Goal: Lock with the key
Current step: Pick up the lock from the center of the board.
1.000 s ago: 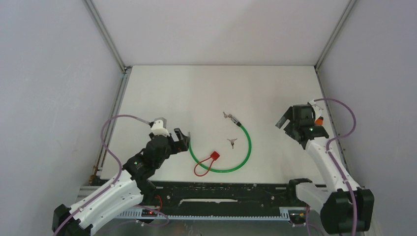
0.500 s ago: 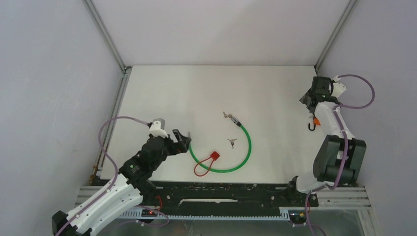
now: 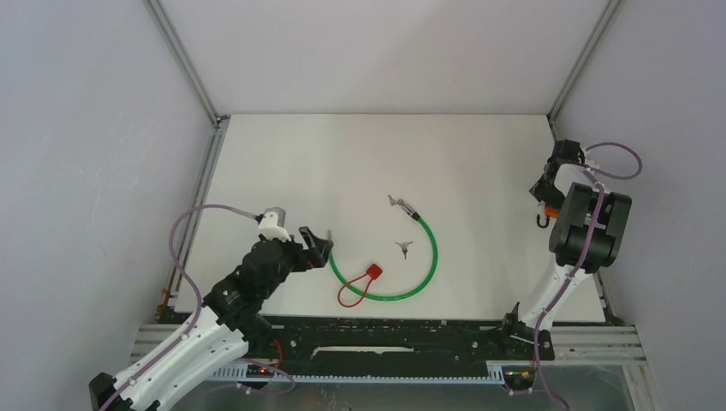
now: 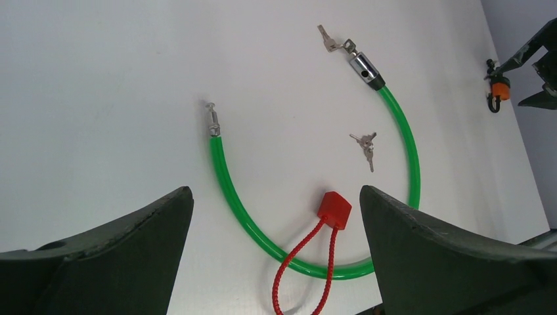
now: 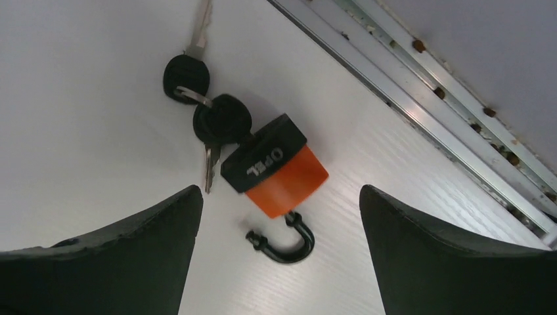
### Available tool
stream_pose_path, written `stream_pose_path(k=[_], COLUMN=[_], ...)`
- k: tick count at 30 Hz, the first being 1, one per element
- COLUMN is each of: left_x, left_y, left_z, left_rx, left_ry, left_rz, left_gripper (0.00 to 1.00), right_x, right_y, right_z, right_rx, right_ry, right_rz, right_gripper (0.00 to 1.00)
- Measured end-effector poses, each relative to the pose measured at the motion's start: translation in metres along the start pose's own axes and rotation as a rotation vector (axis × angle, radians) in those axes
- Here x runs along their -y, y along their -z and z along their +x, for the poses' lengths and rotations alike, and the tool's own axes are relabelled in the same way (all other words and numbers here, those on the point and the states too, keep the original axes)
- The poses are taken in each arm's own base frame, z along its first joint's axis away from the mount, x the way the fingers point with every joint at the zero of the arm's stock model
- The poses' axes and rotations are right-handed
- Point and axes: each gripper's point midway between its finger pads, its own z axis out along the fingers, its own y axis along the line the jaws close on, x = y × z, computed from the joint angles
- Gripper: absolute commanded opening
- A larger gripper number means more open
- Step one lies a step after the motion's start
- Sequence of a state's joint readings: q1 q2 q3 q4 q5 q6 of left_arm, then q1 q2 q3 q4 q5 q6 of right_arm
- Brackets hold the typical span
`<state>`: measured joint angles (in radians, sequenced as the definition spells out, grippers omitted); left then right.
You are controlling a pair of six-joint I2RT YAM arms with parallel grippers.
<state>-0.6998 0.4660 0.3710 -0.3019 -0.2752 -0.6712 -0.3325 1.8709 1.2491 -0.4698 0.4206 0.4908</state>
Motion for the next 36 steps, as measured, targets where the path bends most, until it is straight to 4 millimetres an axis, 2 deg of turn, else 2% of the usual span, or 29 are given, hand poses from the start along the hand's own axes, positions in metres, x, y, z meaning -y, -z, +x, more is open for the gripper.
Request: stream_pose_path(k=[4, 7, 10, 13, 15, 20, 23, 25, 28, 29, 32, 34, 36], left_x=[0.002, 0.003, 0.004, 0.003, 0.003, 0.002, 0.002, 0.002, 0.001, 0.000, 0.001, 0.003, 0.006], left_y=[0.000, 0.001, 0.001, 0.000, 0.000, -0.002, -0.004, -0.007, -0.012, -0.014, -0.017, -0.017, -0.016], left_z=[0.003, 0.000, 0.000, 0.000, 0.001, 0.003, 0.002, 0.002, 0.002, 0.003, 0.003, 0.000, -0.003], left_rx=[-0.014, -0.005, -0.002, -0.005, -0.009, -0.014, -0.012, -0.009, -0.009, -0.013, -0.021, -0.018, -0.012], left_ry=[-0.004, -0.006, -0.006, -0.007, -0.008, -0.010, -0.010, -0.009, -0.010, -0.012, -0.015, -0.014, -0.013], left_rz=[0.010, 0.019, 0.021, 0.018, 0.015, 0.009, 0.006, 0.000, -0.017, -0.023, -0.029, -0.028, -0.022], left_gripper=[1.00, 1.00, 0.98, 0.97, 0.96, 0.95, 0.95, 0.95, 0.94, 0.94, 0.94, 0.94, 0.94], right_x=[-0.005, -0.015, -0.021, -0.028, -0.027, -0.022, -0.024, -0.031, -0.047, -0.054, -0.067, -0.067, -0.062], right_y=[-0.022, -0.028, -0.034, -0.035, -0.035, -0.031, -0.018, 0.003, 0.048, 0.068, 0.103, 0.110, 0.102], right_z=[0.006, -0.005, -0.010, -0.012, -0.010, -0.006, -0.006, -0.012, -0.028, -0.037, -0.053, -0.058, -0.054], right_rx=[-0.077, -0.093, -0.118, -0.130, -0.141, -0.154, -0.131, -0.090, 0.001, 0.044, 0.119, 0.128, 0.104], right_ry=[0.010, 0.008, 0.017, 0.026, 0.037, 0.077, 0.093, 0.095, 0.090, 0.082, 0.054, 0.027, -0.001], right_rz=[-0.011, -0.051, -0.068, -0.087, -0.086, -0.069, -0.064, -0.089, -0.166, -0.206, -0.290, -0.316, -0.321], right_gripper=[0.90, 0.88, 0.68, 0.52, 0.35, 0.12, 0.06, 0.07, 0.10, 0.15, 0.30, 0.39, 0.43])
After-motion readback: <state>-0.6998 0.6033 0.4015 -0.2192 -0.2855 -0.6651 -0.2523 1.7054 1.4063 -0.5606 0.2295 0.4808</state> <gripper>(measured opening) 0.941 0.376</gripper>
